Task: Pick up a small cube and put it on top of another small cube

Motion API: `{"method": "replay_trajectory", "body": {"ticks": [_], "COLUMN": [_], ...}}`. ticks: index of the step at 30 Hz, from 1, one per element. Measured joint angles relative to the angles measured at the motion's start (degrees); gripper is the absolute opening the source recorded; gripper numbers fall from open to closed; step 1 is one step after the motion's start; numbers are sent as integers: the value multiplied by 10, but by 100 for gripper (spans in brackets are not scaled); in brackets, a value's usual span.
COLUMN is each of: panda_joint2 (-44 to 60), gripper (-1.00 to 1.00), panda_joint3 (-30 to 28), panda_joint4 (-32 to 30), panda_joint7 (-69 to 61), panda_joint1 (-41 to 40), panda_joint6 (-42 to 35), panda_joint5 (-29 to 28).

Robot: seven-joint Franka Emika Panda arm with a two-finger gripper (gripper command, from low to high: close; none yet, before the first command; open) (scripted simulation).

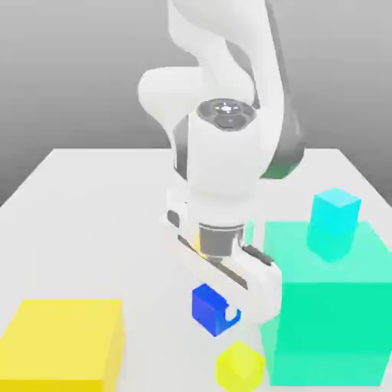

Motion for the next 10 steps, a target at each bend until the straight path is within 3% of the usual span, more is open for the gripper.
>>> {"method": "replay_trajectory", "body": {"ticks": [6,7,10], "panda_joint2": [90,100,100], "gripper": [-100,100,100], "panda_joint3": [-8,-10,-10], "panda_joint4": [25,26,26], "panda_joint7": [34,37,37], "panda_joint1": [14,16,16], "panda_joint6": [67,77,77], "panda_joint5": [-24,-27,-27]}}
